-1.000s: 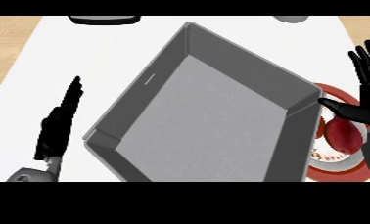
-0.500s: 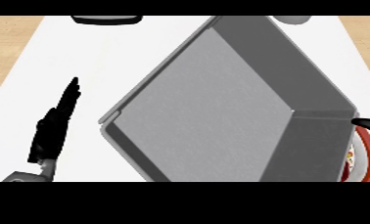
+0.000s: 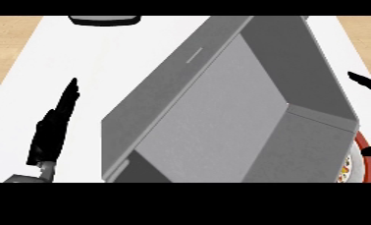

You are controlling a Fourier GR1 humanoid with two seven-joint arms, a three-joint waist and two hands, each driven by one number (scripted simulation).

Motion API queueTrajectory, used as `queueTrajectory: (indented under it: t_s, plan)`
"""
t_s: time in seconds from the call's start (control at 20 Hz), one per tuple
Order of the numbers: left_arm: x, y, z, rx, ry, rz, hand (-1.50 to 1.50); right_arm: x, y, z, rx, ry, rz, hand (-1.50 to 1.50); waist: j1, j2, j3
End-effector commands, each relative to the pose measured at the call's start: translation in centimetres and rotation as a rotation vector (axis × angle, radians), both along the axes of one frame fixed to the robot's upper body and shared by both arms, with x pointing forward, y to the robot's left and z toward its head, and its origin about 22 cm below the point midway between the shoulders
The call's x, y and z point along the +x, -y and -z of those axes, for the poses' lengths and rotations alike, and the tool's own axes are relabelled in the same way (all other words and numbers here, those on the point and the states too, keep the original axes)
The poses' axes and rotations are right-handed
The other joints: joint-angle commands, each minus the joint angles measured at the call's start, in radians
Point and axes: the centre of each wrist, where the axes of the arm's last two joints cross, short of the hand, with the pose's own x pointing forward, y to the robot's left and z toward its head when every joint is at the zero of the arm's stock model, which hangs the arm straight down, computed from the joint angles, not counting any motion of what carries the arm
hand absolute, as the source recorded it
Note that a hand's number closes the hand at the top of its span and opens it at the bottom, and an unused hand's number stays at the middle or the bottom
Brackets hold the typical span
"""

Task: Pick the tomato from the plate and place it in the cardboard box

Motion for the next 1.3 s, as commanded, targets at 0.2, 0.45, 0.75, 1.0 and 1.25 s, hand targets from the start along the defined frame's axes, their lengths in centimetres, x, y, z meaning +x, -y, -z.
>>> queueTrajectory:
  t_s: [0.2, 0.45, 0.75, 1.0, 1.25]
  plan:
    - [-0.8, -2.2, 0.3, 0.008, 0.006, -0.016, 0.0, -1.0, -3.6, 0.5, -0.093, -0.085, 0.028, -1.5, -0.007, 0.0, 0.001]
    - [0.2, -1.2, 0.1, -0.008, -0.018, 0.005, 0.0, 0.4, -6.9, 2.9, -0.111, -0.082, 0.066, -1.5, -0.001, 0.002, 0.002]
    - [-0.9, 0.5, 0.6, 0.013, 0.001, 0.003, 0.0, 0.3, -5.6, 4.3, -0.192, -0.133, 0.085, -1.5, 0.0, 0.002, 0.002]
    - [-0.8, 0.4, 1.5, 0.002, 0.011, -0.007, 0.0, -0.3, -5.7, 6.7, -0.167, -0.132, 0.069, -1.5, 0.0, 0.002, 0.002]
    - [-0.7, -0.2, 0.8, 0.009, -0.002, -0.007, 0.0, 0.8, -4.9, 4.8, -0.156, -0.117, 0.078, -1.5, -0.001, 0.002, 0.002]
